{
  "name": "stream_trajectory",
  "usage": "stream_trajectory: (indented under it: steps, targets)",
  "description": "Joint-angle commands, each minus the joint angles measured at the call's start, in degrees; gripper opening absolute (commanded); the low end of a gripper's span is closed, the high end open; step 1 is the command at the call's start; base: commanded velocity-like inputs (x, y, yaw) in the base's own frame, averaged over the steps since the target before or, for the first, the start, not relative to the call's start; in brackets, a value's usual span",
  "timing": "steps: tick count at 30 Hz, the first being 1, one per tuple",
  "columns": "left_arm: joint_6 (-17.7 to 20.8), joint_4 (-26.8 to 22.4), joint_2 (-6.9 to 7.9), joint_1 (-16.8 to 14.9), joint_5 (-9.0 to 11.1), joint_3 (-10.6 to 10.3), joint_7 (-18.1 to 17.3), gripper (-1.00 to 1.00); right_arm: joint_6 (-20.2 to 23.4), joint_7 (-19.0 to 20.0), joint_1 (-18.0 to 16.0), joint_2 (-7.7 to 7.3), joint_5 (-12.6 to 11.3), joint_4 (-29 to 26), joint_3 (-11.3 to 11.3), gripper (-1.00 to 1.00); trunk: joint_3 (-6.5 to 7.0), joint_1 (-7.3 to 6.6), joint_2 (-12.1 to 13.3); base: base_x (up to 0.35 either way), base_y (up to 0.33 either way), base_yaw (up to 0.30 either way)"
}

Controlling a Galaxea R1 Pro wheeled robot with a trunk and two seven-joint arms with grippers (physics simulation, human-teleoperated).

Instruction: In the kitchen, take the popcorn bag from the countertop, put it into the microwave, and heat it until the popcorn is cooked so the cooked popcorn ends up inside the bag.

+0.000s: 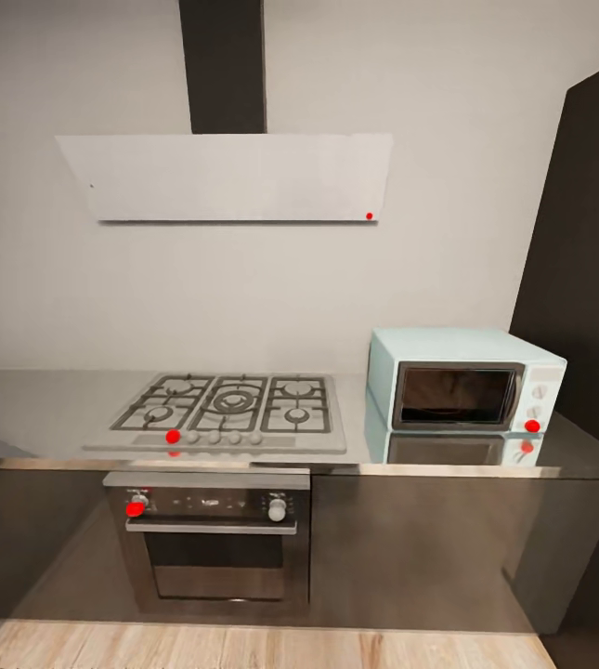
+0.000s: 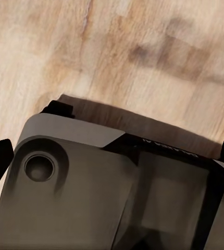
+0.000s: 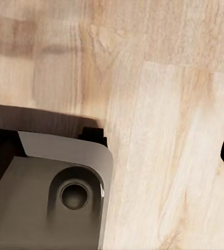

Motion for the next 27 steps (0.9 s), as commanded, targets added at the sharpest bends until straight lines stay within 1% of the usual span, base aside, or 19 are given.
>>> stream_trajectory:
  steps: [1,11,14,23,27]
  targets:
    - [-0.07,0.0,-0.02,-0.02,0.47,-0.49,0.21,1.0,-0.19,0.15,-0.08,-0.1,0.4,0.16,-0.49,1.0,-0.07,0.0,-0.05,0.0,0.0,0.009]
    - [-0.07,-0.07,-0.02,-0.06,0.54,-0.49,0.21,1.0,-0.1,0.82,-0.08,-0.47,0.46,0.15,-0.41,1.0,-0.07,0.0,-0.05,0.0,0.0,0.001]
    - [-0.05,-0.06,-0.02,-0.06,0.1,-0.55,0.21,1.0,-0.16,0.6,-0.08,-0.51,0.36,0.15,-0.39,1.0,-0.07,0.0,-0.05,0.025,-0.035,0.0]
    - [-0.05,-0.09,-0.02,-0.06,-0.23,-0.62,0.21,1.0,-0.23,0.3,-0.08,-0.41,0.43,0.14,-0.35,1.0,-0.07,0.0,-0.05,0.116,-0.231,0.0]
    - [-0.02,-0.09,-0.02,-0.08,-0.24,-0.58,0.21,1.0,-0.23,0.29,-0.08,-0.4,0.44,0.12,-0.36,1.0,-0.07,0.0,-0.05,0.033,-0.277,0.0]
